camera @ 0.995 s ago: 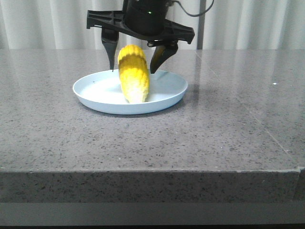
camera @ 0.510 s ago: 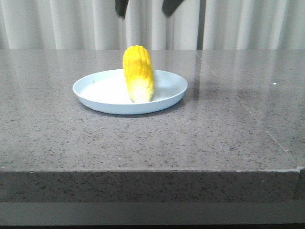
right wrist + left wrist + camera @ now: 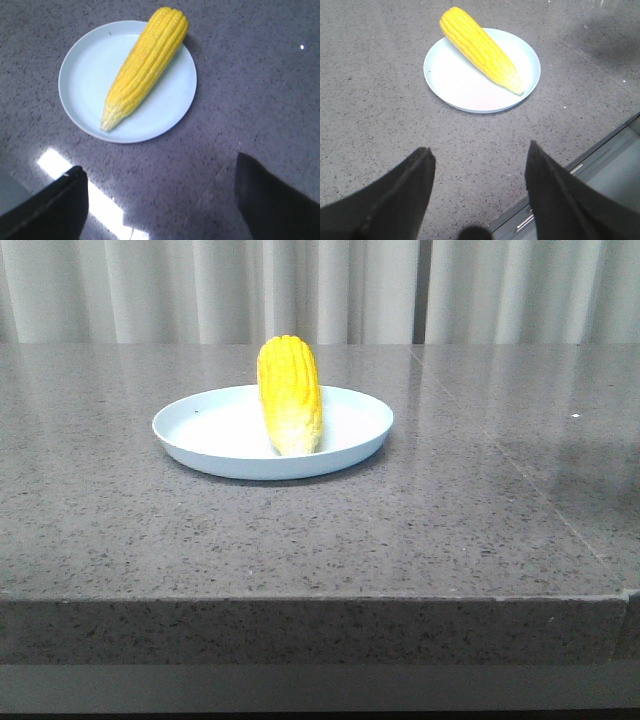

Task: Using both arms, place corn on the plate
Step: 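Raise the right gripper away from the plate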

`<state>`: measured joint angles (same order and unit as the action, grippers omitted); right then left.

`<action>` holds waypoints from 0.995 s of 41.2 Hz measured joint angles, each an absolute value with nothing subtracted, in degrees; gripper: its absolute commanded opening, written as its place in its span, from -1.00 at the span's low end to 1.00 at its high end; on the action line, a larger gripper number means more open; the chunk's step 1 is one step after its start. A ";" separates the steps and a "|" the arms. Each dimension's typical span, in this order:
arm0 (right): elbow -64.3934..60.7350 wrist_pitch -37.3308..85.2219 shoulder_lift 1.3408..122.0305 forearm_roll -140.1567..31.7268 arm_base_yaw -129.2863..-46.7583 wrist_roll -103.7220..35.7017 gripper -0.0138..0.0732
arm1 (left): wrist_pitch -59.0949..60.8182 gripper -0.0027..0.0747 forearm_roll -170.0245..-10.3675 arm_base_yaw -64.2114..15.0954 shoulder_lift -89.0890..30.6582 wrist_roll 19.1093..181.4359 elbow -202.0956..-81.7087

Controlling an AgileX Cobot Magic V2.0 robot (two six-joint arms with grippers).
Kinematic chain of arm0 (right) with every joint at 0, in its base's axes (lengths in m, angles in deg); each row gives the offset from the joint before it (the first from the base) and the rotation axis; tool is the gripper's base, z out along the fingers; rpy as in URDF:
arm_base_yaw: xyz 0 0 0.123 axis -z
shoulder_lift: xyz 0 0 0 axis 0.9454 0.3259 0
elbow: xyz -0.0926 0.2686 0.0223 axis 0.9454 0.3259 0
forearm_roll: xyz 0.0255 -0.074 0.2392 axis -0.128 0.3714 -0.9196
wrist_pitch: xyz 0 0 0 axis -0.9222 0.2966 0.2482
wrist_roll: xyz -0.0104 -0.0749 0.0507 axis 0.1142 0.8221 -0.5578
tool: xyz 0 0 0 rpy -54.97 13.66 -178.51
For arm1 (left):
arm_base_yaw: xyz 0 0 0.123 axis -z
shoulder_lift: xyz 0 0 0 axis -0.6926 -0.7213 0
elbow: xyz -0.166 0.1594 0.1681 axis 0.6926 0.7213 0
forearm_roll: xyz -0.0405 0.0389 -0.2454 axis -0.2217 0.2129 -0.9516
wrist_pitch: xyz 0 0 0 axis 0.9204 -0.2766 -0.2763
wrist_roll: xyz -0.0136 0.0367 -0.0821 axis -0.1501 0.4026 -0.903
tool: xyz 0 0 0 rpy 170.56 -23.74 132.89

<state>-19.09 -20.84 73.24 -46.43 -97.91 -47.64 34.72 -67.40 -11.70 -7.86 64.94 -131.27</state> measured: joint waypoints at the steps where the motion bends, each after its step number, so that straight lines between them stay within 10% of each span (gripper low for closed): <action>1: -17.87 -20.84 71.23 -46.43 -97.84 -47.56 0.73 | 34.72 0.10 -67.40 -11.70 -7.86 64.94 -131.27; 41: 3.55 -28.25 34.75 -42.06 -97.69 -54.35 0.73 | 34.72 0.10 -67.40 -11.70 -7.86 64.94 -131.27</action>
<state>3.55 -28.25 34.75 -42.06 -97.69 -54.35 34.72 -67.40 -11.70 -7.86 64.94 -131.27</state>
